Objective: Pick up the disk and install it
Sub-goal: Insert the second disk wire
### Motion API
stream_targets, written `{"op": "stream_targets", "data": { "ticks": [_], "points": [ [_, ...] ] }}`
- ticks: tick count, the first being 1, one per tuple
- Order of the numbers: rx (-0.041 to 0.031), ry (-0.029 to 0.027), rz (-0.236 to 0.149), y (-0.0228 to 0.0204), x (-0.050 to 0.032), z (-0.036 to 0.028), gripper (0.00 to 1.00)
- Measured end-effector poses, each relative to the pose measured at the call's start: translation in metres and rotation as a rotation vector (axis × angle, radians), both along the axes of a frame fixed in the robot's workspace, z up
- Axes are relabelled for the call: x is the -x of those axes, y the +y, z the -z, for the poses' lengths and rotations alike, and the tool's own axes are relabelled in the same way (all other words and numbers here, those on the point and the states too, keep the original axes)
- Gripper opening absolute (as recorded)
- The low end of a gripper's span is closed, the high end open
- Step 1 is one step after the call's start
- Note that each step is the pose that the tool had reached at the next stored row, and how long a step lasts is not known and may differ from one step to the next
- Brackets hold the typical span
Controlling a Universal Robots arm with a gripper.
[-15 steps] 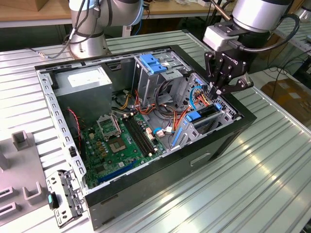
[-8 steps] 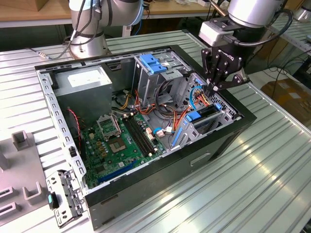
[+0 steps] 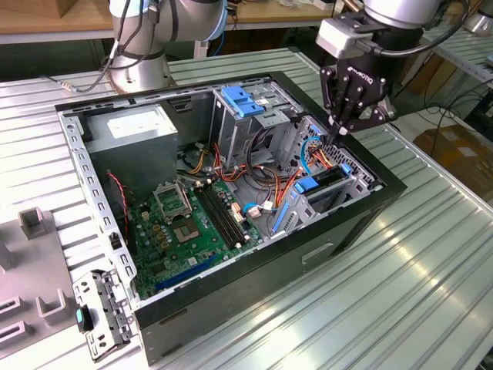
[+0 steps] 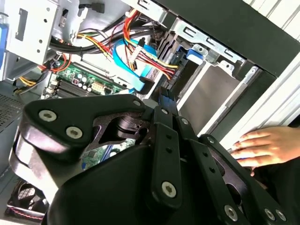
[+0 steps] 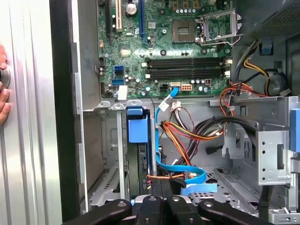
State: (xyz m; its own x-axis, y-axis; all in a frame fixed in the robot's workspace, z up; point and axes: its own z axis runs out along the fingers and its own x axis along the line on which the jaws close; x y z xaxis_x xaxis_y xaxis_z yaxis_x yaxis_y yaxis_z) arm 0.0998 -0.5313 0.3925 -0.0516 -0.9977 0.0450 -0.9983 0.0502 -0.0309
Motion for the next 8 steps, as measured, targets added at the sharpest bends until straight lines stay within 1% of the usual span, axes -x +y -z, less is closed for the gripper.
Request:
{"op": "stream_targets", "data": {
  "ticks": [3,4,6,7,8],
  "points": [
    [-0.0006,0.013,0.0,0.0003,0.0,-0.0007,0.11],
    [-0.0001,0.018,0.0,0.0014,-0.0002,-0.0008,0.11],
    [0.0008,0.0225,0.0,0.0043,-0.0008,-0.0008,0.11],
    [0.0023,0.0243,0.0,0.0068,-0.0016,-0.0008,0.11],
    [0.0037,0.0258,0.0,0.0083,-0.0023,-0.0008,0.11]
  ]
}}
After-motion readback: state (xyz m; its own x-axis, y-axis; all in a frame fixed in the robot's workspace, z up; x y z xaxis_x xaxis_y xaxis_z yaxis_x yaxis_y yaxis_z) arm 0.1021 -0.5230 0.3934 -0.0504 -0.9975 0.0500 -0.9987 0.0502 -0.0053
